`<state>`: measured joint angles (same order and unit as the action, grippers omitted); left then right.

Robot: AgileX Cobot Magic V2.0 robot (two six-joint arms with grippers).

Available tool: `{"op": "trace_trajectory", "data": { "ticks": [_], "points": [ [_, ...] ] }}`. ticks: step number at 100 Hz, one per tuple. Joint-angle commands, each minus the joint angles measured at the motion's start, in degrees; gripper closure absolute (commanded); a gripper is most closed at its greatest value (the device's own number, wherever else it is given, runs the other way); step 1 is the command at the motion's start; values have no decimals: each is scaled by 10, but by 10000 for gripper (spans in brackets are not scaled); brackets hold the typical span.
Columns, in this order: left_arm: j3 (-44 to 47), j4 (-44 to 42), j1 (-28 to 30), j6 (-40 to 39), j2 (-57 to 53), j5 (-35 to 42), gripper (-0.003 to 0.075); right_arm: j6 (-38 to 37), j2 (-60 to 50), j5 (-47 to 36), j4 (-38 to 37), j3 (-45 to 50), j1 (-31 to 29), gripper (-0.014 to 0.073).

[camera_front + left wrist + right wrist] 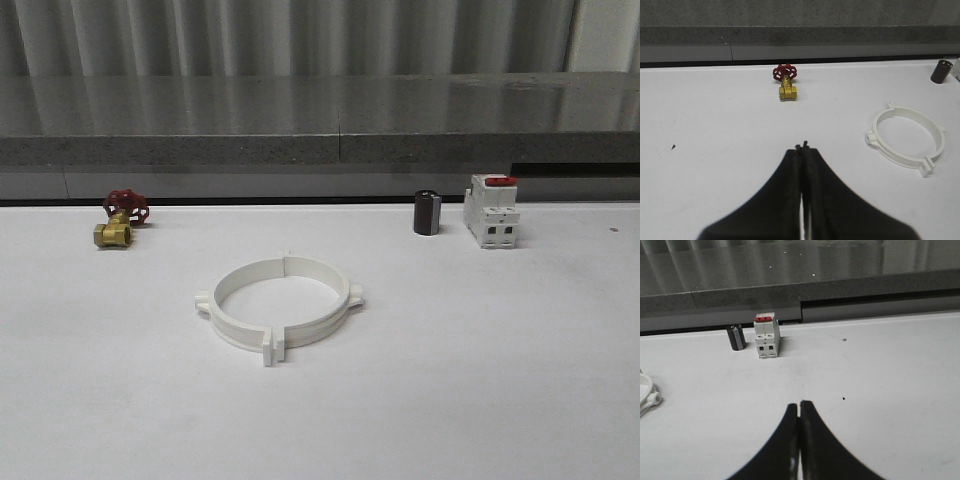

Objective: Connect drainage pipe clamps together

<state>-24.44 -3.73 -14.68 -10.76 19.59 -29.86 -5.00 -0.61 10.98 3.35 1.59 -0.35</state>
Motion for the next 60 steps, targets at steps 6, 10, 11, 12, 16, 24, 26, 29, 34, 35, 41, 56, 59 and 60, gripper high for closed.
{"op": "trace_trajectory", "data": {
  "ticks": [6,10,11,12,16,24,26,29,34,35,41,56,59,60],
  "points": [
    [-16,-1,2,1,5,43,740,-15,-11,-68,-22,-9,3,711],
    [-16,-1,2,1,5,43,740,-19,-11,-72,-22,-9,3,711],
    [-16,-1,2,1,5,43,740,-19,-11,-72,-22,-9,3,711],
    [-16,-1,2,1,5,43,740,-19,-11,-72,-22,-9,3,711],
    [-16,-1,2,1,5,43,740,-21,-11,-72,-22,-9,3,711],
    [-16,-1,2,1,5,43,740,-21,-11,-74,-22,-9,3,711],
    [-16,-1,2,1,5,43,740,-21,-11,-75,-22,-9,3,711],
    [-16,-1,2,1,5,43,740,-21,-11,-77,-22,-9,3,711],
    [-16,-1,2,1,5,43,740,-22,-11,-79,-22,-9,3,711],
    [-16,-1,2,1,5,43,740,-23,-11,-80,-22,-9,3,711],
    [-16,-1,2,1,5,43,740,-23,-11,-81,-22,-9,3,711],
    [-16,-1,2,1,5,43,740,-23,-11,-81,-22,-9,3,711],
    [-16,-1,2,1,5,43,740,-23,-11,-81,-22,-9,3,711],
    [-16,-1,2,1,5,43,740,-23,-11,-81,-22,-9,3,711]
  ]
}}
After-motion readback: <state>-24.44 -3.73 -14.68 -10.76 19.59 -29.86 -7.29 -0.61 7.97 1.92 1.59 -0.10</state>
